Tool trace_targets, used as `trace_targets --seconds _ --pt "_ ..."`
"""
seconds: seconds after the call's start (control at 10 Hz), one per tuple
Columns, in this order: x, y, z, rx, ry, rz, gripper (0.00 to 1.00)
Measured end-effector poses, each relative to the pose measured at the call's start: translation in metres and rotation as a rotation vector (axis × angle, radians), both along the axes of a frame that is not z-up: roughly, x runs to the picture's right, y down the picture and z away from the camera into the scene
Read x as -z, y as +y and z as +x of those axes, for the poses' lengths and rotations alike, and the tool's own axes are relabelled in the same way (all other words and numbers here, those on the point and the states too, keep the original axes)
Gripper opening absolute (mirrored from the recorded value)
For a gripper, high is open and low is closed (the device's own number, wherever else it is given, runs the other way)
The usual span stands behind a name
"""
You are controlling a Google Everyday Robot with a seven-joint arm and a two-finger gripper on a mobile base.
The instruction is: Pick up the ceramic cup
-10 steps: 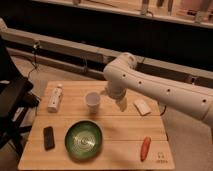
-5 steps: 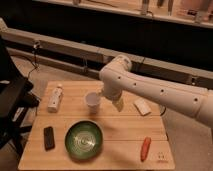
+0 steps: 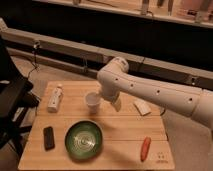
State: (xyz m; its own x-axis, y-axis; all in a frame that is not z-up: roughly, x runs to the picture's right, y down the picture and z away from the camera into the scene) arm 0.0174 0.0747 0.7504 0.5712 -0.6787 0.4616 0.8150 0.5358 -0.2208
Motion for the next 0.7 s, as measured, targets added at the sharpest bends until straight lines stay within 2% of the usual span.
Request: trace_targets --seconds 0.7 --pt "-0.0098 0.0014 -0.008 0.038 -0.027 0.012 0.8"
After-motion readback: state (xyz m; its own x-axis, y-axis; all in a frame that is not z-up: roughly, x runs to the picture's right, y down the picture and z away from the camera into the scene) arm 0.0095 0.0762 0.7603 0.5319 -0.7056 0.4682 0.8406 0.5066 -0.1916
